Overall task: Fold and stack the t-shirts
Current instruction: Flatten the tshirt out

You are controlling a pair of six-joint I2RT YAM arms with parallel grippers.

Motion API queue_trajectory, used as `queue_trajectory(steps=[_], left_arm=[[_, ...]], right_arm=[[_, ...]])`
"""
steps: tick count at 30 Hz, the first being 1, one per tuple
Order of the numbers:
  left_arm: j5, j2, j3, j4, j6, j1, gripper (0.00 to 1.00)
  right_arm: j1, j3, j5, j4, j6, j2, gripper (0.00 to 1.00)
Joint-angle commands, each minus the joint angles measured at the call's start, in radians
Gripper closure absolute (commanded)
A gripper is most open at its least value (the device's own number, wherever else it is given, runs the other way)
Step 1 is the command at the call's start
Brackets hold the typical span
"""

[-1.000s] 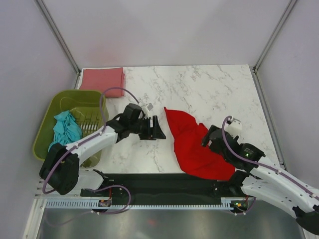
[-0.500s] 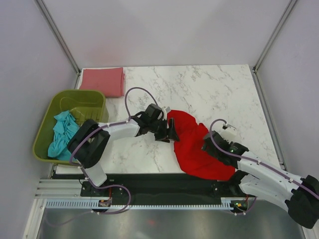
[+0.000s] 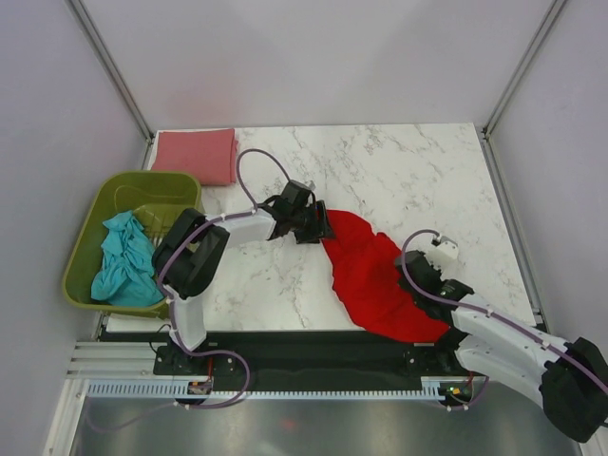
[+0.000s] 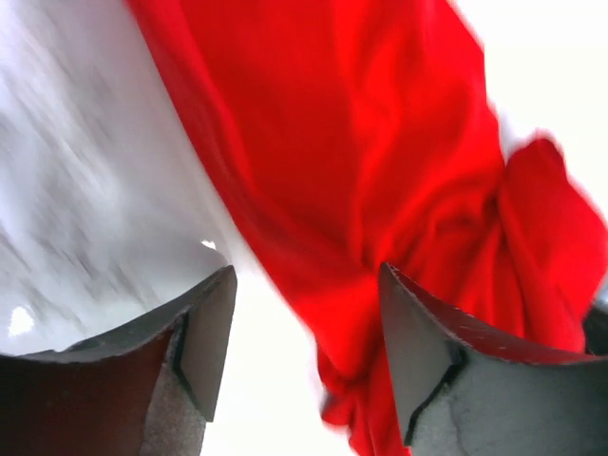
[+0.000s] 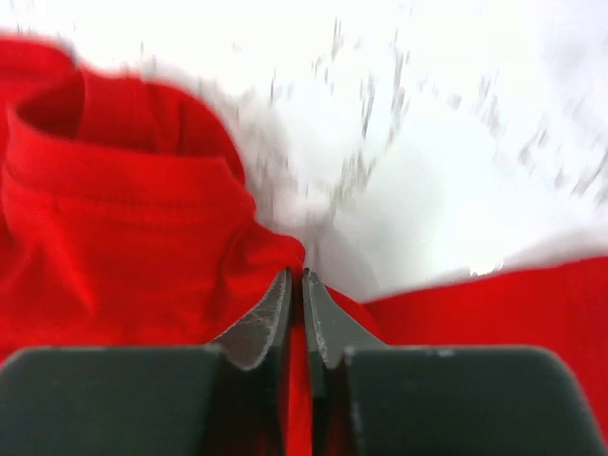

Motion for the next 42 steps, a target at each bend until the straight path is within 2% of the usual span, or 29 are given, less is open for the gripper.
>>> queue_trajectory(steps=[1, 2, 5, 6, 8, 12, 15, 21, 23, 28, 34, 36, 42], left_arm=[[-0.079, 0.079, 0.124, 0.001, 0.003, 0.027, 0.4], [-0.079, 0.096, 0.147, -0.011, 0.007, 0.031, 0.65], [-0.05, 0.12, 0.223, -0.074, 0.016, 0.079, 0.98], [-0.049, 0.094, 0.233, -0.086, 0.02, 0.108, 0.98], [-0.075, 0.044, 0.255, -0.126, 0.051, 0.134, 0.98], [-0.101, -0.047, 0.307, -0.207, 0.112, 0.188, 0.98], [-0.098, -0.078, 0.333, -0.259, 0.155, 0.189, 0.98], [-0.037, -0.108, 0.296, -0.264, 0.169, 0.189, 0.98], [-0.055, -0.131, 0.247, -0.269, 0.165, 0.189, 0.98], [-0.139, -0.24, 0.184, -0.304, 0.188, 0.189, 0.98], [-0.087, -0.373, 0.385, -0.393, 0.185, 0.191, 0.98], [-0.105, -0.43, 0.422, -0.42, 0.174, 0.191, 0.98], [-0.081, -0.637, 0.387, -0.425, 0.139, 0.191, 0.98]], right_arm=[[-0.078, 0.107, 0.116, 0.159, -0.161, 0.094, 0.88], [-0.098, 0.13, 0.125, 0.194, -0.187, 0.125, 0.91], [-0.213, 0.259, 0.092, 0.209, -0.293, 0.267, 1.0], [-0.283, 0.343, 0.03, 0.203, -0.319, 0.298, 1.0], [-0.342, 0.431, -0.014, 0.155, -0.38, 0.367, 1.0], [-0.462, 0.702, -0.039, -0.004, -0.429, 0.443, 1.0], [-0.506, 0.793, -0.062, -0.07, -0.463, 0.482, 1.0], [-0.578, 0.843, -0.131, -0.096, -0.509, 0.519, 1.0], [-0.583, 0.857, -0.143, -0.1, -0.534, 0.519, 1.0], [-0.585, 0.942, -0.155, -0.12, -0.592, 0.487, 1.0], [-0.583, 1.161, -0.108, -0.169, -0.606, 0.429, 1.0], [-0.583, 1.225, -0.102, -0.205, -0.604, 0.369, 1.0], [-0.583, 1.241, -0.086, -0.192, -0.603, 0.147, 1.0]])
